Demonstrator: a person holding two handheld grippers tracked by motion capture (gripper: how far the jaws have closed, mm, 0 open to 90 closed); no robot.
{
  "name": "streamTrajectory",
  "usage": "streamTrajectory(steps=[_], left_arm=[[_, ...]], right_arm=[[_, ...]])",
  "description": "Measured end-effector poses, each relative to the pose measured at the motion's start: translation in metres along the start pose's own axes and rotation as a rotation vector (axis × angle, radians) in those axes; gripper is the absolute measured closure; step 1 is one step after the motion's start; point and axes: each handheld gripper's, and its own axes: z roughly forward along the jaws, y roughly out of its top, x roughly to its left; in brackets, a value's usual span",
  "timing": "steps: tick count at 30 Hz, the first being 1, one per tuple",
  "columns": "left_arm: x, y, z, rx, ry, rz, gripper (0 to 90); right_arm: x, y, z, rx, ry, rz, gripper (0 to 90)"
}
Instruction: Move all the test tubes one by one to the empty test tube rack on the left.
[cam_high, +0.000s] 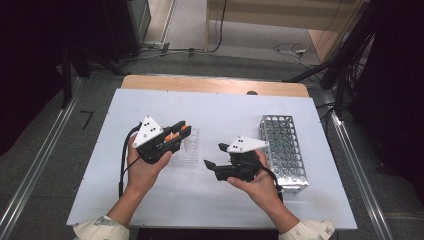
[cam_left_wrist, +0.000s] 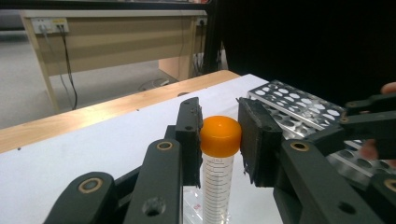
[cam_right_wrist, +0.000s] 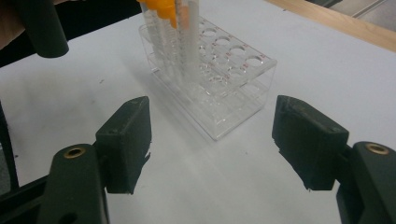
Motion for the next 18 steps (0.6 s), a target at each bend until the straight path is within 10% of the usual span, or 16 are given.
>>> streamTrajectory(steps=[18], left_arm=[[0.003,0.005,0.005,-0.017,0.060,0.065,71.7]], right_arm=[[-0.007,-0.010,-0.011,0.009,-0.019,0.036,27.8]])
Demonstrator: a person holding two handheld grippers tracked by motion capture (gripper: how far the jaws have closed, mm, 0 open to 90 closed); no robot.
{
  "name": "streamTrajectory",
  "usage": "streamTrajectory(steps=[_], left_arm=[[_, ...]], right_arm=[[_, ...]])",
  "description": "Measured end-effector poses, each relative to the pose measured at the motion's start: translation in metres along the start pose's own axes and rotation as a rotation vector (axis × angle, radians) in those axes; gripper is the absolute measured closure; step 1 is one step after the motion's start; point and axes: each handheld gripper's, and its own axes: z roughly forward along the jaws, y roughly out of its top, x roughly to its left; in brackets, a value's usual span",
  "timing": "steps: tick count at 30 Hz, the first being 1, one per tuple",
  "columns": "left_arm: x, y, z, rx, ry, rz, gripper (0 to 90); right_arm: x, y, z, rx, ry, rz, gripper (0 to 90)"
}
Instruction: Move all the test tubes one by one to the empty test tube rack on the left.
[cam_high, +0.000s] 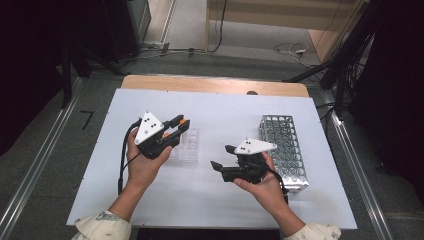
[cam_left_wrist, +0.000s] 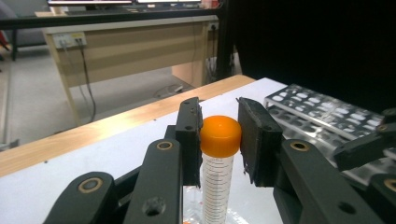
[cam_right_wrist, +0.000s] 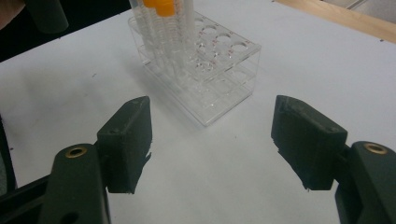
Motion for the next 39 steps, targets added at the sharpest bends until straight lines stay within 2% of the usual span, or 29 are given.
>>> streamTrajectory(steps=[6,10,15,25,29,33,39], left_arm=[[0.002,-0.011,0.005,0.020,0.010,-0.013,71.6],[-0.001,-0.016,0.006,0.024,0.016,-0.006,71.6],[-0.002,-0.029,0.007,0.055,0.031,-0.007,71.5],[-0.003,-0.040,0.008,0.087,0.037,-0.004,71.3],[-0.003,-0.041,0.009,0.085,0.030,-0.011,70.4],[-0.003,-0.040,0.008,0.078,0.016,-0.026,64.8],[-0.005,-0.038,0.006,0.061,-0.003,-0.058,45.9]], right_arm=[[-0.001,-0.001,-0.002,-0.004,0.001,-0.002,27.9],[-0.002,-0.001,-0.002,-0.004,-0.003,0.003,28.0],[-0.002,-0.001,-0.003,-0.003,0.000,0.005,28.0],[-0.001,-0.002,-0.002,0.001,0.007,0.006,28.0],[-0.001,-0.002,-0.001,0.002,0.005,0.005,28.0],[-0.001,-0.003,0.001,0.006,0.002,0.004,27.9],[-0.002,-0.004,0.001,0.005,-0.006,0.006,27.8]])
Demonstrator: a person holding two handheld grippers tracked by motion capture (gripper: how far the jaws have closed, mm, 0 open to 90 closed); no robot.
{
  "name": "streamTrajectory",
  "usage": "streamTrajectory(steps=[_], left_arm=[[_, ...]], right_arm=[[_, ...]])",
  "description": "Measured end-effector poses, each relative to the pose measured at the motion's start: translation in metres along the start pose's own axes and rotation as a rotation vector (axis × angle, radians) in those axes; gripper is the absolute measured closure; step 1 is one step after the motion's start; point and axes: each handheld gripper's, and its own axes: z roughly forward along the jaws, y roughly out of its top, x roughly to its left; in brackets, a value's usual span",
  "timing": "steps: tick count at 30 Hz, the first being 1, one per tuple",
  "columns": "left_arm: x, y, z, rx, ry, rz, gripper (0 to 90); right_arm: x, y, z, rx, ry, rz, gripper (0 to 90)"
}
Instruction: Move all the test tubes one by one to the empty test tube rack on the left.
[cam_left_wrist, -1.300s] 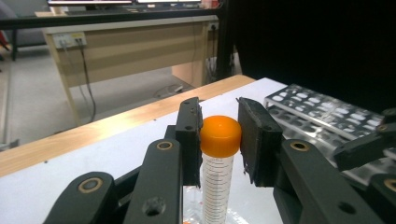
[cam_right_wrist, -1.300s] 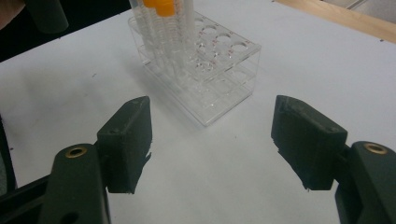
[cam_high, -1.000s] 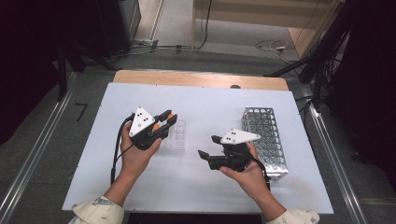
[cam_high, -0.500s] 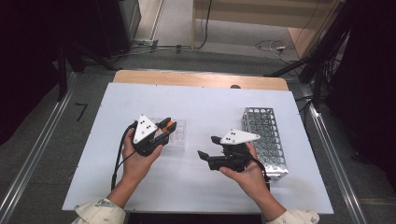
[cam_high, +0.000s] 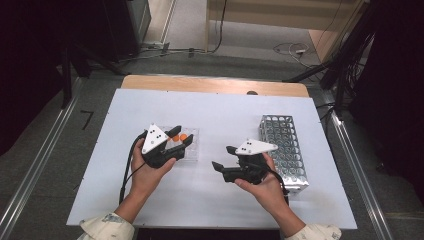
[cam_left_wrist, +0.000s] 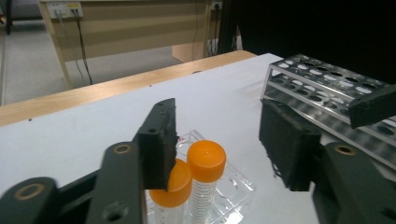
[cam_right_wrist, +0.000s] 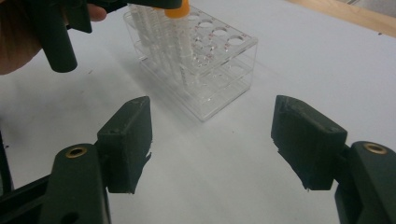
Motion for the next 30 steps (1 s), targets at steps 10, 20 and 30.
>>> streamTrajectory(steps=[10,20,30], left_arm=[[-0.004,0.005,-0.006,-0.010,-0.025,-0.047,30.3],[-0.005,0.008,-0.015,-0.003,-0.031,-0.062,25.2],[0.003,0.007,-0.044,-0.018,0.007,-0.084,20.0]], right_arm=[[-0.006,-0.002,0.000,-0.008,-0.024,0.012,27.7],[-0.013,-0.004,-0.006,-0.030,-0.052,0.029,27.7],[-0.027,-0.014,-0.030,-0.057,-0.114,0.064,27.5]])
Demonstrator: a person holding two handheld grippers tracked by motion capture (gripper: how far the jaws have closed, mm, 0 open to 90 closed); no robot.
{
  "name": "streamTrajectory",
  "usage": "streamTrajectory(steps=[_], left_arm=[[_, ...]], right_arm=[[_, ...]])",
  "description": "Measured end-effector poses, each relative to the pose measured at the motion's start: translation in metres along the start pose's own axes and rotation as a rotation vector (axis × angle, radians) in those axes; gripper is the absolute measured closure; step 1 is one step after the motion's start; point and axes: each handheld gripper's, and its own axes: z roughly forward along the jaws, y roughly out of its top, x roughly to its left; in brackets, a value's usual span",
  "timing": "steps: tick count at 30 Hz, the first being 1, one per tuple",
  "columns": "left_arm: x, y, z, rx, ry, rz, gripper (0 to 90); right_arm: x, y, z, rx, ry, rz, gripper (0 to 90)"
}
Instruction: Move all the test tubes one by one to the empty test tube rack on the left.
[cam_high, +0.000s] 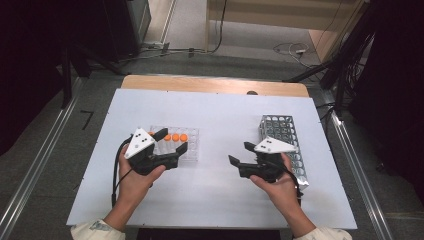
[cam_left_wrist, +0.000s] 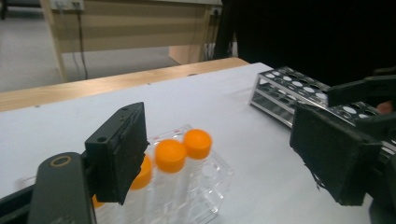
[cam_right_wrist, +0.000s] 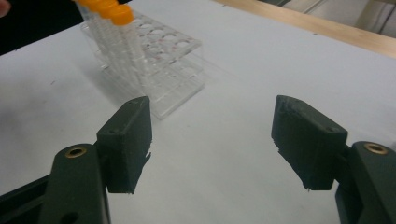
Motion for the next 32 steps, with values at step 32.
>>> streamTrajectory(steps=[32], left_arm=[[0.093,-0.082,-0.080,0.168,0.436,-0.162,14.4]], right_arm=[[-0.119,-0.121,-0.130,-0.007,-0.553,0.416,23.4]])
